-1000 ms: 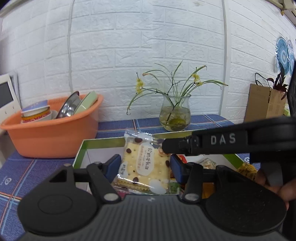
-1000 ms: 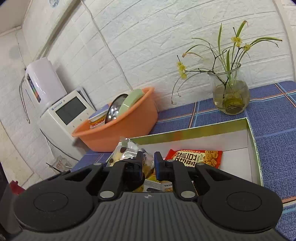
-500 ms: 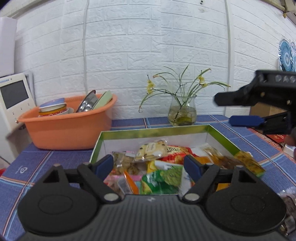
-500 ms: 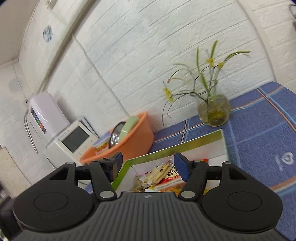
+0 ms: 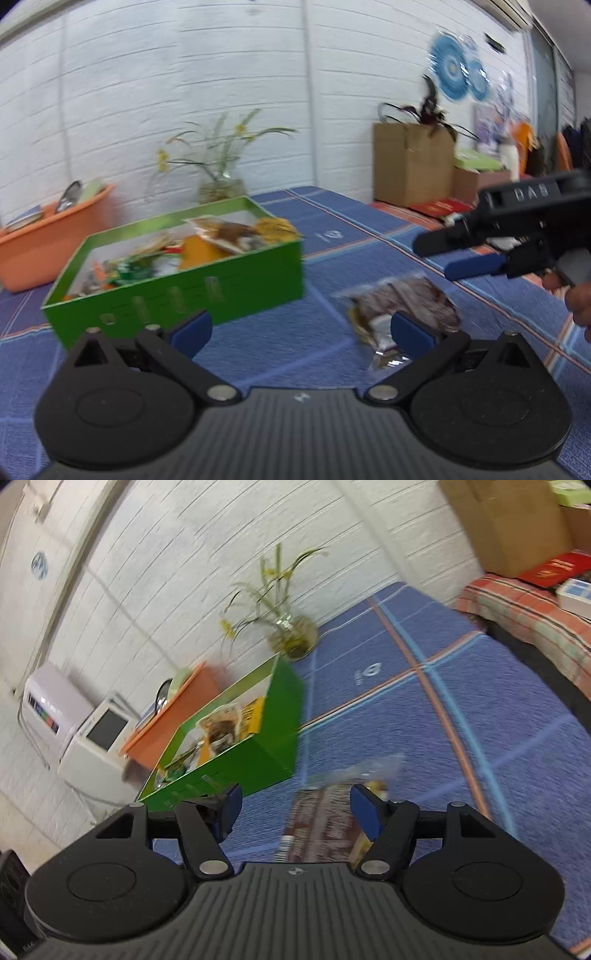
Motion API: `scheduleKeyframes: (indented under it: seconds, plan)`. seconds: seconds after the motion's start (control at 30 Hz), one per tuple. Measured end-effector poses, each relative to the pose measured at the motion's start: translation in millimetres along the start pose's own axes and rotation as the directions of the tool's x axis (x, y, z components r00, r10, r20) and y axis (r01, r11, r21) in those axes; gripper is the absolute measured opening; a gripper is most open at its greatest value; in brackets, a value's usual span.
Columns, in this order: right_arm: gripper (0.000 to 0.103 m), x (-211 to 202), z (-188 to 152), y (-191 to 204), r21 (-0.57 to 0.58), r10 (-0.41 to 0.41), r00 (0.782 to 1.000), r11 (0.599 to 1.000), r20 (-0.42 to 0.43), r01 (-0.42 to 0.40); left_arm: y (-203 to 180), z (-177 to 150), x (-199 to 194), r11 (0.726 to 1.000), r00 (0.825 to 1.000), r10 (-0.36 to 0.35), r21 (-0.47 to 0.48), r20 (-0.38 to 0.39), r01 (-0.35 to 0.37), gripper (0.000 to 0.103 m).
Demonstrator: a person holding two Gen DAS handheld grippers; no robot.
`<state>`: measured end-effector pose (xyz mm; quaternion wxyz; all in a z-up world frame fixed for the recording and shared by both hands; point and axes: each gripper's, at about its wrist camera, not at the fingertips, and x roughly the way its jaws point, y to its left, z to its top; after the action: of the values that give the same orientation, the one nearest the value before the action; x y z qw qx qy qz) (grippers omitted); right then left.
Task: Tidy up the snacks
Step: 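Grasp the brown chocolate bread packet with left tool while right tool grasps it too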
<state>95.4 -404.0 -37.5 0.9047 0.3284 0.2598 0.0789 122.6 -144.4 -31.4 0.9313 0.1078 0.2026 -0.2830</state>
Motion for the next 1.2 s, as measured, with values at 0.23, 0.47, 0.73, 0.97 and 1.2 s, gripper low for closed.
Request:
scheduleKeyframes:
  seconds: [0.23,0.47,0.73,0.97,1.2]
  plan:
    - [0.103,21,8,-32,0.085,-0.035,0.999,0.996,-0.019,0.037,-5,-5,40,0.977,0.984,-0.134,-0.181,-0.121,0.111,0.103]
    - [0.103,43,2,-44,0.107,0.084,0.995,0.991,-0.06,-0.077,-4,-4,71,0.917,0.959,-0.24,-0.359,-0.151,0.173,0.103]
    - [0.066,40,-7,-36,0.004,0.029,0.999,1.0,-0.038,-0.028,-22,-2,71,0.931,0.943,-0.299,-0.261,-0.144,0.255,0.061]
    - [0.059,34,-10,-26,-0.012,0.007,1.0,1.0,0.004,-0.007,-19,-3,65,0.932,0.94,-0.31,-0.239,-0.142,0.271,0.059]
    - [0.058,28,-15,1,-0.073,0.017,1.0,0.997,0.018,-0.016,-5,-4,43,0.931,0.944,-0.305,-0.245,-0.123,0.269,0.058]
